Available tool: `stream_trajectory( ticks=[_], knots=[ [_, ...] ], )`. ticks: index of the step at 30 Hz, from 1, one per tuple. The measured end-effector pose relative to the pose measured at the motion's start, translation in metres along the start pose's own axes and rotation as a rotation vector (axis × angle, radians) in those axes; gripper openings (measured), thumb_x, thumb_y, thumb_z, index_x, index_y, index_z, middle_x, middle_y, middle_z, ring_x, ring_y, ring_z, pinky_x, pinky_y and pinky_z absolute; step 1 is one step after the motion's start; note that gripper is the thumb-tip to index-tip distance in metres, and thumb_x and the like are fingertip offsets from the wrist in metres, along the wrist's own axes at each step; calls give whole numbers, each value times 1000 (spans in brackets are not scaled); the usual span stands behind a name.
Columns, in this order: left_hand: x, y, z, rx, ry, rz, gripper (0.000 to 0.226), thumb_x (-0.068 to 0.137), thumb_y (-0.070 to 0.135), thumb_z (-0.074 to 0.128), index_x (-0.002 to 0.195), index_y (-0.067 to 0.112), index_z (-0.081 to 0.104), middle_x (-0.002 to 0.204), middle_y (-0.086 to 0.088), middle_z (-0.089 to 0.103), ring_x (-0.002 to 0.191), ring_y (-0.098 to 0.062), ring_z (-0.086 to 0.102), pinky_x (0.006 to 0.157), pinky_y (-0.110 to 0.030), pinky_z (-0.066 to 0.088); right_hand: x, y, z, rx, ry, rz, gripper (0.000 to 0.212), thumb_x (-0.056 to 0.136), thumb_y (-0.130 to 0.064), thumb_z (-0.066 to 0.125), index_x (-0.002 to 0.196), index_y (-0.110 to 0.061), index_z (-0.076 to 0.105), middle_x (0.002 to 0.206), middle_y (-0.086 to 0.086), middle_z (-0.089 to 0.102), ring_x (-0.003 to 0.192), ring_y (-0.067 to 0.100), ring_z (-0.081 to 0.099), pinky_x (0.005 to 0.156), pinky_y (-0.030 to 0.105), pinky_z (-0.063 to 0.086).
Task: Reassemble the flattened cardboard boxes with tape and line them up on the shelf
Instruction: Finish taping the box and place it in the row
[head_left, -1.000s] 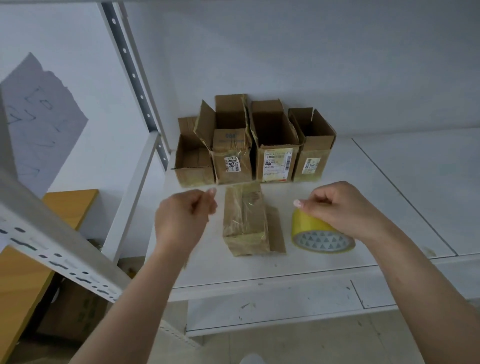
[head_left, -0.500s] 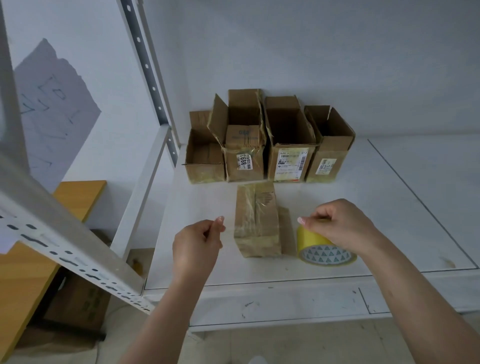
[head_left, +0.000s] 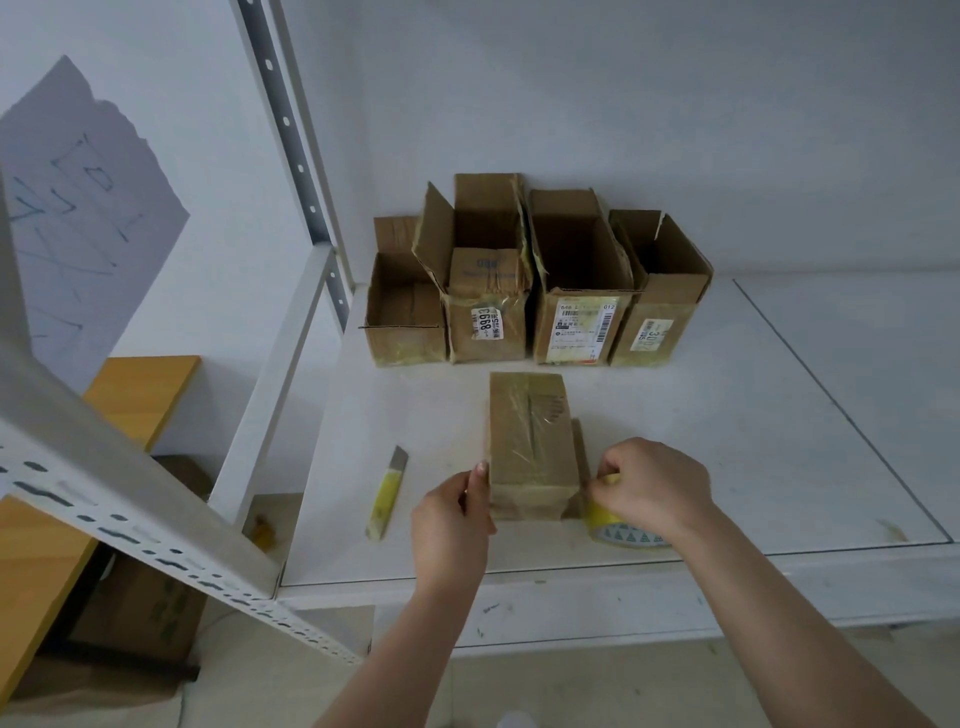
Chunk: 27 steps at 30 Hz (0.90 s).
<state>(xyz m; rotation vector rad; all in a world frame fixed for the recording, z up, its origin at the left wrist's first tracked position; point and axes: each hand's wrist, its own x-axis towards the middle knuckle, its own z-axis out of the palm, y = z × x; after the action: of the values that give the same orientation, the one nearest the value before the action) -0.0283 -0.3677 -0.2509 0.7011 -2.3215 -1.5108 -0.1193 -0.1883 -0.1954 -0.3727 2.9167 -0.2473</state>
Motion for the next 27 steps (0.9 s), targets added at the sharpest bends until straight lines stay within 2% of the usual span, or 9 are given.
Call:
stream_trajectory(
  ticks=[3,6,9,11,14,17,19,23,27],
  knots=[
    [2,1,4,-100,-47,-127,46,102,40,42,66,17,58,46,4,55,45,-10,54,58,-44,58,-1,-5,2,-23,15,3,24,84,-45,56,77,-23,63,74,-10,62,73,13,59,56,22,37],
    [3,1,8,-296,-108,-342,27,103,38,40,105,20,60,56,2,60,44,-7,52,45,-28,51,-3,-7,4,-31,32,10,23,85,-45,56,72,-26,57,71,-11,58,71,13,57,53,21,33],
    [5,0,8,-308,-178,-385,34,105,36,35,97,13,59,59,-1,57,45,-9,49,43,-23,44,-5,-8,5,-10,41,22,25,85,-47,57,70,-27,55,69,-11,56,72,13,57,54,22,33],
    [11,0,3,-151,-214,-311,30,104,32,36,102,14,60,61,0,60,51,-12,52,47,-25,43,-5,-7,5,-1,47,35,26,85,-48,58,74,-25,60,70,-11,58,72,13,58,54,22,34],
    [27,-4,-17,359,-153,-118,26,99,35,49,120,25,59,74,7,63,79,-17,62,62,-26,41,-5,-5,5,0,58,45,30,84,-49,58,77,-21,66,72,-8,62,70,12,59,53,21,36],
    [40,-16,-40,595,40,-16,45,94,49,54,130,21,53,113,0,57,114,-23,50,86,-33,44,-6,-4,6,13,75,50,32,82,-50,59,79,-19,68,75,-6,66,72,13,61,55,22,37],
    [46,-28,-50,792,37,-32,54,95,53,49,135,16,48,134,-8,45,124,-29,38,100,-36,38,-6,-4,6,22,76,49,31,82,-49,59,82,-19,69,79,-5,67,74,14,62,56,22,38],
    [49,-48,-57,967,-45,50,37,104,31,36,129,12,57,141,-5,48,124,-29,38,101,-30,34,-7,-3,6,37,67,39,32,83,-50,58,84,-20,69,81,-6,67,75,14,62,59,23,42],
    [52,-30,-67,735,36,37,28,99,3,35,111,7,60,112,-10,66,103,-29,56,84,-35,44,-6,-2,6,68,56,47,33,83,-52,57,82,-21,68,80,-8,66,74,13,61,61,24,45]
  ],
)
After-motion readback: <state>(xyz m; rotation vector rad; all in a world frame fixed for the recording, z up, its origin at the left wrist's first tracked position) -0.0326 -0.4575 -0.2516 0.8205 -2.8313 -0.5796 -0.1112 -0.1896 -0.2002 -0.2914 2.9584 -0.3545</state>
